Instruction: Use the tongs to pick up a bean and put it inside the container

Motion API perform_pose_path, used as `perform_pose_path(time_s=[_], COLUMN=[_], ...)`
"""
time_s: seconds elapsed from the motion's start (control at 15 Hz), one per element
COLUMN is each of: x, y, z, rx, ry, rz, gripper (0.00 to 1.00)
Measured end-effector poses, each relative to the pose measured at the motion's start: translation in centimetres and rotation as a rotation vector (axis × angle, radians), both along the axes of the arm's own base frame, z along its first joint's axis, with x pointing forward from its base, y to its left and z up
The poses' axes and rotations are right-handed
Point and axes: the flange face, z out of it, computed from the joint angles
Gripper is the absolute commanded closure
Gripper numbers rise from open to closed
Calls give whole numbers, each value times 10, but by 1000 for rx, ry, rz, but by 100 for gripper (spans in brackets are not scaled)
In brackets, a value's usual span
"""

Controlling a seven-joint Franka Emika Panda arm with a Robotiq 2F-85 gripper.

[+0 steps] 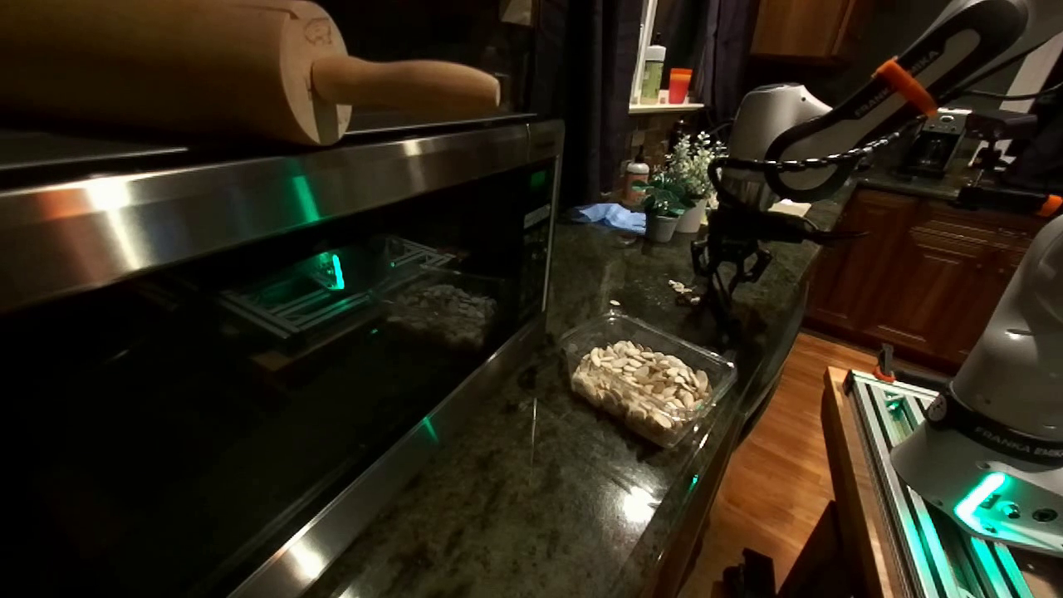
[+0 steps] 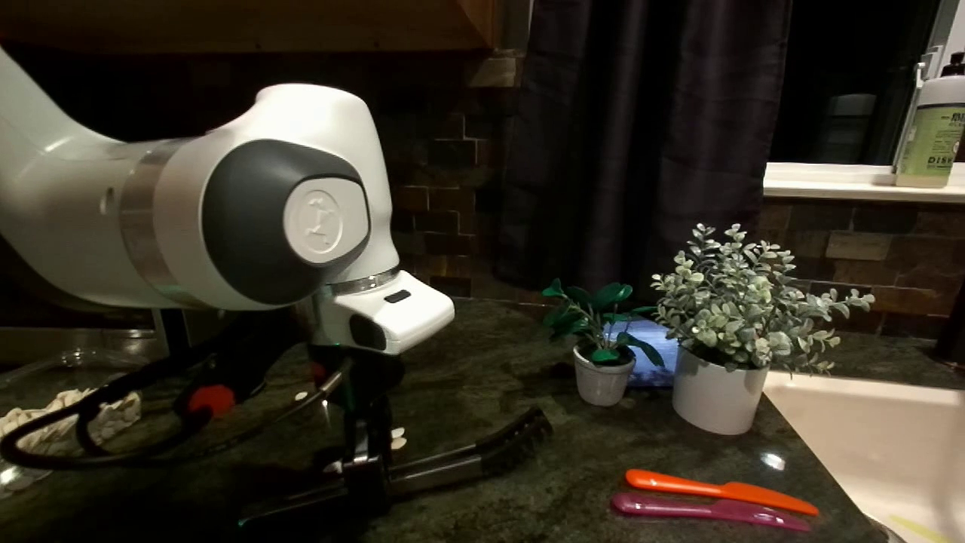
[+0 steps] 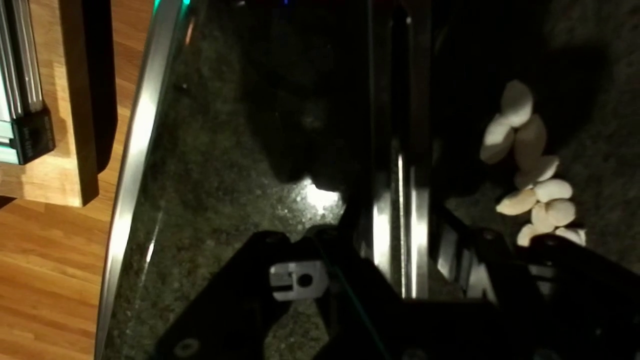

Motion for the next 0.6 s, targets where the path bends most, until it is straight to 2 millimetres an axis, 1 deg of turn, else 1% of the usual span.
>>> perform_pose_path(time_s=[0.33,0.47,0.6], x=[0,1,3], y=[0,2,8], z=[2,7,15], rx=[-1,-3,-10], ry=[-4,-17,-30], rz=[-1,3,19], gripper=[92,92,92])
